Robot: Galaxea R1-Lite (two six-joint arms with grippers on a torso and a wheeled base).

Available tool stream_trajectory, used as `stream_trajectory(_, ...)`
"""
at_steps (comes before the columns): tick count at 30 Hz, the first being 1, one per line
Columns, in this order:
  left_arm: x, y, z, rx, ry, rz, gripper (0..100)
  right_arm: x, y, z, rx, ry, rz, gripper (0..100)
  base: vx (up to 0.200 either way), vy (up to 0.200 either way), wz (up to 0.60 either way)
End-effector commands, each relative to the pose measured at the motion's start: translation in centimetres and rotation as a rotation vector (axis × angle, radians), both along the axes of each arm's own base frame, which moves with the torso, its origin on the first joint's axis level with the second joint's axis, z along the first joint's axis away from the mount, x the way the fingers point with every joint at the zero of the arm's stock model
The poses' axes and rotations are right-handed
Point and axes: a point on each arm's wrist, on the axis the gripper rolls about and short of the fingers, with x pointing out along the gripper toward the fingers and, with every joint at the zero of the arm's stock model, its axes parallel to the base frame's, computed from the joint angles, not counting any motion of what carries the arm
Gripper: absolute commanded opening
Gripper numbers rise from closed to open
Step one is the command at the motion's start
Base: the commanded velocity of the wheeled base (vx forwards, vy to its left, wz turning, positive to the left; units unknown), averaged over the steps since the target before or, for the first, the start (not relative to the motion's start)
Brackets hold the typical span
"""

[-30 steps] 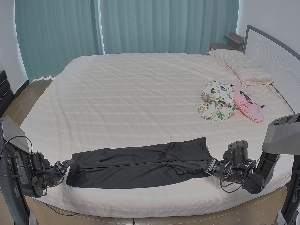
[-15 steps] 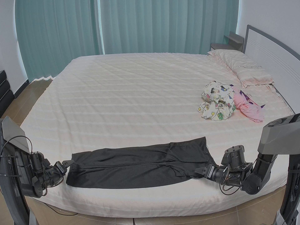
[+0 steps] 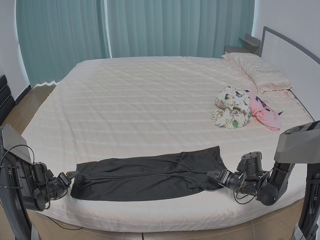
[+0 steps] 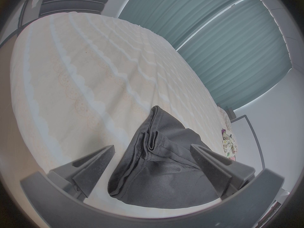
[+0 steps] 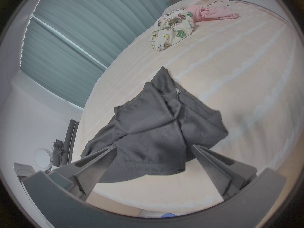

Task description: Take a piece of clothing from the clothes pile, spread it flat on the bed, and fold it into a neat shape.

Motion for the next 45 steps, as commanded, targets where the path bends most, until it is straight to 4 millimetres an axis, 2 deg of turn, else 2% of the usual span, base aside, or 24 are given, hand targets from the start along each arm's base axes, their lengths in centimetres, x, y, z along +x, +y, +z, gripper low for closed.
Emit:
stream_trajectory(1, 0.0, 0.0, 0.1, 0.004, -0.012, 0.001, 100, 0.5, -0.6, 0.3, 0.009, -0.014, -0.025, 100, 0.0, 0.0, 0.0)
stream_trajectory(3, 0.2, 0.1, 0.2, 0.0, -0.017, 0.004, 100, 1.0, -1.8, 0.5, 0.009, -0.019, -0.065, 100, 0.0, 0.0, 0.0)
stream_trajectory(9, 0.4, 0.2, 0.3, 0.002, -0.03, 0.009, 100, 2.0, -3.4, 0.5, 0.045, -0.024, -0.091, 100, 0.0, 0.0, 0.0)
stream_trajectory(16, 0.9, 0.5, 0.9, 0.036, -0.064, 0.023, 100, 2.0, -3.4, 0.3, 0.062, -0.015, -0.075, 100, 0.0, 0.0, 0.0)
stream_trajectory(22, 1.1, 0.7, 1.8, 0.156, -0.094, 0.011, 100, 2.0, -3.3, -0.1, 0.074, 0.005, -0.083, 100, 0.0, 0.0, 0.0)
stream_trajectory(27, 2.9, 0.9, 2.3, 0.193, -0.121, 0.007, 100, 2.0, -3.3, -0.5, 0.072, 0.01, -0.084, 100, 0.0, 0.0, 0.0)
stream_trajectory(34, 6.1, 0.5, 4.0, 0.243, -0.025, 0.05, 100, 2.0, -3.2, -0.7, 0.073, 0.007, -0.079, 100, 0.0, 0.0, 0.0)
stream_trajectory(38, 6.9, 0.2, 3.8, 0.277, -0.003, -0.002, 100, 2.0, -3.2, -1.0, 0.068, 0.013, -0.08, 100, 0.0, 0.0, 0.0)
stream_trajectory(45, 6.9, -0.6, 2.3, 0.358, 0.053, -0.128, 100, 2.0, -3.1, -1.3, 0.066, 0.019, -0.077, 100, 0.0, 0.0, 0.0)
